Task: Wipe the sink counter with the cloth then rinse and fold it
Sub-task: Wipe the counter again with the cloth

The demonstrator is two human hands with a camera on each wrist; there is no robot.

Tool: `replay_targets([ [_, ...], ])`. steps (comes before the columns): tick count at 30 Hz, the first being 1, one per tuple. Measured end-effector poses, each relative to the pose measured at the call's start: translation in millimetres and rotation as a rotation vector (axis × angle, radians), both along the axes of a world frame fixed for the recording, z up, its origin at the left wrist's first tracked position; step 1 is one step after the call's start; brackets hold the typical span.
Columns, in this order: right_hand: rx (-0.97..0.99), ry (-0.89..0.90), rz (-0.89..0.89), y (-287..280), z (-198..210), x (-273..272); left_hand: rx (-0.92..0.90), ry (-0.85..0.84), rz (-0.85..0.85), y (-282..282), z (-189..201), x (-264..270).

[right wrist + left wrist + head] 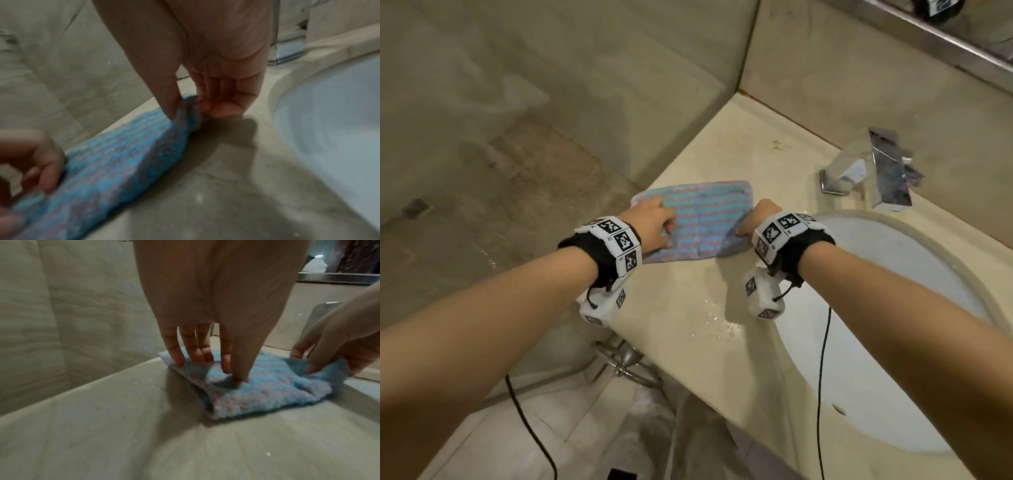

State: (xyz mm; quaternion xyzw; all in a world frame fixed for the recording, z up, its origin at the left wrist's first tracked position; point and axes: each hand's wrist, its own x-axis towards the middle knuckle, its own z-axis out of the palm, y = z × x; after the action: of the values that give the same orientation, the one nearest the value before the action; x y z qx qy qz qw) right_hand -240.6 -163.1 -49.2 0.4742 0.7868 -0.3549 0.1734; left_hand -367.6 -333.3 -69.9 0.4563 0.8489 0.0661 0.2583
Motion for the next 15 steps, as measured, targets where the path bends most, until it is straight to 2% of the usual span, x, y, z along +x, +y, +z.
replay_targets([
  [8, -0.202, 0.148, -0.133, -2.5, 29.0, -26.9, 0.098, -0.017, 0.109, -18.2, 14.3, -15.0],
  [12, -0.027, 0.277, 0.068, -37.2, 34.3, -54.1, 0.162, -0.003, 0.203, -30.1, 24.2, -22.4],
  [15, -0.179, 0.291, 0.285, -70.0, 32.2, -62.7, 0.211, 0.037, 0.245, -32.8, 26.7, -25.2],
])
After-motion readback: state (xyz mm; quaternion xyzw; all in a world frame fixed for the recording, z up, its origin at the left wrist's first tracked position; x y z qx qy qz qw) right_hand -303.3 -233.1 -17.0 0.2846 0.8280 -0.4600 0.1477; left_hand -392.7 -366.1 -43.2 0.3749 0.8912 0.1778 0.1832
